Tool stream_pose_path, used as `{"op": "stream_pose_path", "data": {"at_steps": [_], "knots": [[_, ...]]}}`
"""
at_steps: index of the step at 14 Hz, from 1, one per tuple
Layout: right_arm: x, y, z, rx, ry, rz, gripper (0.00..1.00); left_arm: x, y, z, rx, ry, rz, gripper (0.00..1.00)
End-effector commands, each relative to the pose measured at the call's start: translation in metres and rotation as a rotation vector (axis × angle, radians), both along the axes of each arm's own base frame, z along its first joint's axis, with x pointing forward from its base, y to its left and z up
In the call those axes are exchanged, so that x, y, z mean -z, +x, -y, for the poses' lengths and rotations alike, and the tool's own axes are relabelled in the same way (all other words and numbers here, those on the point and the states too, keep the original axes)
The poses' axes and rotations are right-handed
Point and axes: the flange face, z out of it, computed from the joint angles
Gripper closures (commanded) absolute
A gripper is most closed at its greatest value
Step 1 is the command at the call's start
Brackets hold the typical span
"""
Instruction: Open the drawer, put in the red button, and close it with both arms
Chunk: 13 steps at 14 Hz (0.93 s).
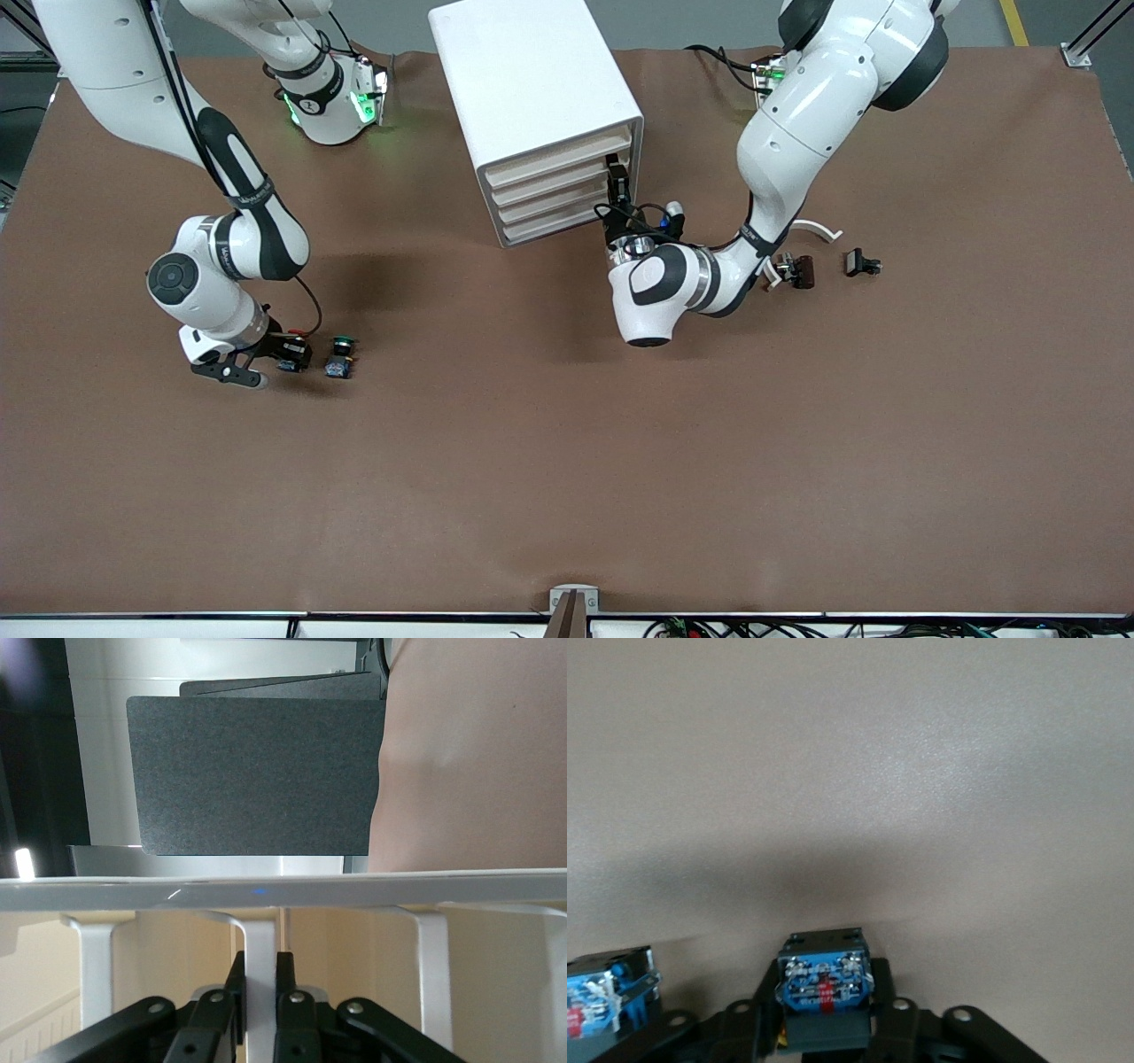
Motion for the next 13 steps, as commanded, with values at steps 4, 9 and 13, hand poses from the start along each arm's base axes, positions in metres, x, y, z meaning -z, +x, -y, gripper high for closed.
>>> {"op": "stream_pose_path", "data": {"at_steps": [4,9,13], "knots": [[-0.01,0.0,-0.003,0.02,0.006,-0.021,1.0,-0.004,0.009,-0.007,-0.023,0.003,-0.001,0.94],[-0.069,0.014,-0.032,0.091,0.01,-0.07,1.0,-0.011,0.052,-0.032,-0.113,-0.005,0.048,0.92],[-0.114,0.01,-0.067,0.147,0.014,-0.064,1.0,-0.011,0.086,-0.071,-0.203,-0.002,0.062,0.91]]}}
